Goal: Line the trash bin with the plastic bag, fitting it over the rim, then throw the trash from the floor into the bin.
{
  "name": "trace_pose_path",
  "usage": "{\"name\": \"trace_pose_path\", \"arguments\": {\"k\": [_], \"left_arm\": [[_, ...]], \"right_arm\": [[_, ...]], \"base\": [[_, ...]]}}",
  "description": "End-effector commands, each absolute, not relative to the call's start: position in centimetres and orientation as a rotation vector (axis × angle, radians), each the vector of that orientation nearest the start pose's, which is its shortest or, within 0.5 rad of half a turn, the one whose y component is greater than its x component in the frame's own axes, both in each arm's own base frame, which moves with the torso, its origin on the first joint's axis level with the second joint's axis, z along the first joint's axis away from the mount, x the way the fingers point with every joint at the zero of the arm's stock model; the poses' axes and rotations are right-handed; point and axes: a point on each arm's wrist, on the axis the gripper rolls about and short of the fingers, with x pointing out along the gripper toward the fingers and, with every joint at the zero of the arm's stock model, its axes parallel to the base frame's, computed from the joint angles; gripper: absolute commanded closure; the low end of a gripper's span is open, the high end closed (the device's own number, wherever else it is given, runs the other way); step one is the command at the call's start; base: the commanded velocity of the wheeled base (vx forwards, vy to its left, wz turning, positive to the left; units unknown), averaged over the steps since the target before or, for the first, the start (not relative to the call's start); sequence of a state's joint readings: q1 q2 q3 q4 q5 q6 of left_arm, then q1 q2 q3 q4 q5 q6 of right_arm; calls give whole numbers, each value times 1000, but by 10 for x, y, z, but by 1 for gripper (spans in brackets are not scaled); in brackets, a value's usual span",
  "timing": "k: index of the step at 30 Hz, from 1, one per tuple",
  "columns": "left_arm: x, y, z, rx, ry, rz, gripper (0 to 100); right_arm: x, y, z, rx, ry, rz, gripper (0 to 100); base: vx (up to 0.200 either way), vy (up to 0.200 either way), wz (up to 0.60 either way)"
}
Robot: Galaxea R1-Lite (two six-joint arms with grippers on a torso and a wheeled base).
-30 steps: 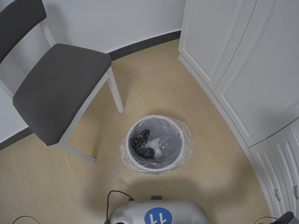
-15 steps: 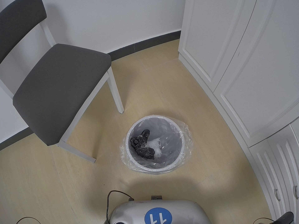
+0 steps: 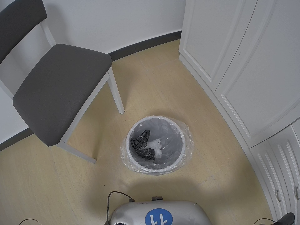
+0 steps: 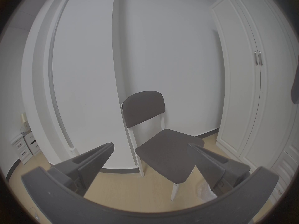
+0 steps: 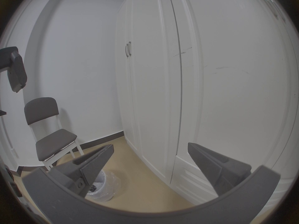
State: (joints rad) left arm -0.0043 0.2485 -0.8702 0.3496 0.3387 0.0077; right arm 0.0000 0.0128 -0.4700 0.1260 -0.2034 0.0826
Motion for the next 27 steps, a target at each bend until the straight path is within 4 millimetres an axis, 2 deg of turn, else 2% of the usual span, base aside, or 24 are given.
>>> {"name": "trace_pose_path", "arguments": {"k": [1,7,9,11,15,21,27], "left_arm": [[-103,7,247,-39,-277,336,0],[-97,7,216,-33,-239,332,0],[-97,7,210,-30,-234,332,0],[-97,7,195,-25,-227,330,0],[-97,8,183,-23,-236,316,0],[-89,8,183,-42,-303,306,0],[-66,7,171,-52,-462,302,0]], "right_arm": [[-65,-4,165,111,-344,-166,0],[-49,-2,149,100,-425,-91,0],[-48,-2,147,97,-431,-74,0],[-48,-2,148,98,-440,-54,0],[-50,-2,151,100,-457,-56,0],[-54,-2,158,102,-540,-59,0],[-60,-2,167,89,-666,-67,0]], "base": [[0,0,0],[0,0,0],[0,0,0],[0,0,0],[0,0,0],[0,0,0],[0,0,0]]}}
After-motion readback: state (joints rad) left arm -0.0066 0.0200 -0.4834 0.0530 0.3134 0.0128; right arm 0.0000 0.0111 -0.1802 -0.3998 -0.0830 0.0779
